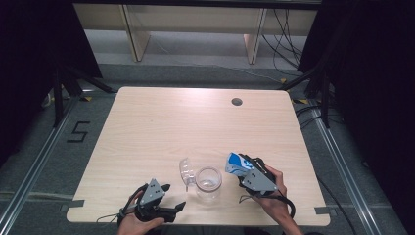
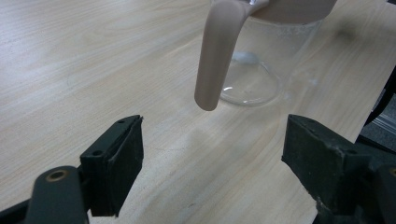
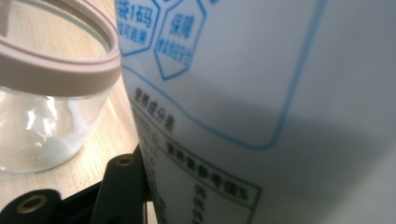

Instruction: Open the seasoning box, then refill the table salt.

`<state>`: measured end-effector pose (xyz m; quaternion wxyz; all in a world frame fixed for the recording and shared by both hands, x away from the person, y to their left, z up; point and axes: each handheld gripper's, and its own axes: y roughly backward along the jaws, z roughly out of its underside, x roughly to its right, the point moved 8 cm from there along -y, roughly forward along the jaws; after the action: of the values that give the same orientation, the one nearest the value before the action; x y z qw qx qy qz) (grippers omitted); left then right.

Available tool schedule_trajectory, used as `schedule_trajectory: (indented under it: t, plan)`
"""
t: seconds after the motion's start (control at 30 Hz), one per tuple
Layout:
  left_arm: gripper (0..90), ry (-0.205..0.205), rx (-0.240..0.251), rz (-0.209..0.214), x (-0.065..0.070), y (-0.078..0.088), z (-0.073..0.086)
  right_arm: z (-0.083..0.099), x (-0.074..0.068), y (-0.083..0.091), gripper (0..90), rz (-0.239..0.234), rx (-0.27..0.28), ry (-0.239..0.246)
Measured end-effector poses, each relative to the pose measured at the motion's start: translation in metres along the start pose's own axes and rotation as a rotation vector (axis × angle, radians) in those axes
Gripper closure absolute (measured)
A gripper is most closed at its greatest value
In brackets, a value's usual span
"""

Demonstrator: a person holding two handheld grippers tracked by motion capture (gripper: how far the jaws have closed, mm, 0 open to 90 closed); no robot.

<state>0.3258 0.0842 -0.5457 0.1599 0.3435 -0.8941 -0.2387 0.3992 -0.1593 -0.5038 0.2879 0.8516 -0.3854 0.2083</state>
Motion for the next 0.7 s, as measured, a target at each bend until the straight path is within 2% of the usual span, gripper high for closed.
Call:
schedule_trajectory:
  t: [0.07, 0.23, 0.33, 0.43, 0.47, 0.57, 0.6, 0.63, 0.7]
  plan:
    - [19.9, -0.015, -0.003, 0.002, -0.0013, -0.0004, -0.0001, 0.0007, -0.0002, -0.0012, 49.7, -0.004, 0.0, 0.016]
    - [20.0, 0.006, -0.002, 0.007, 0.0013, -0.0012, 0.0003, 0.0027, 0.0014, -0.0019, 49.8, 0.004, -0.007, 0.022]
    - [20.0, -0.012, 0.0, 0.0, -0.0005, -0.0003, -0.0004, 0.0024, 0.0017, -0.0017, 49.7, 0.007, -0.007, 0.024]
    - [20.0, -0.017, 0.001, 0.001, -0.0008, 0.0003, -0.0008, 0.0019, 0.0018, -0.0015, 49.8, 0.009, -0.007, 0.026]
    - [20.0, -0.007, 0.011, 0.006, 0.0004, -0.0008, -0.0015, 0.0019, 0.0017, -0.001, 49.8, 0.009, -0.007, 0.026]
    - [20.0, -0.001, -0.002, 0.01, 0.0013, -0.0007, -0.0004, 0.0026, 0.0025, -0.0008, 49.8, 0.015, -0.014, 0.042]
    - [20.0, -0.021, -0.018, -0.005, -0.0008, -0.0001, 0.0009, 0.003, 0.0023, -0.0001, 49.8, 0.021, -0.019, 0.035]
    - [20.0, 0.003, 0.003, 0.007, 0.0018, -0.001, -0.0005, 0.0029, 0.0029, -0.0001, 49.8, 0.025, -0.019, 0.04]
    - [20.0, 0.0, 0.003, 0.0, 0.0001, -0.0004, -0.0005, 0.0022, 0.004, -0.0001, 49.8, 0.028, -0.016, 0.051]
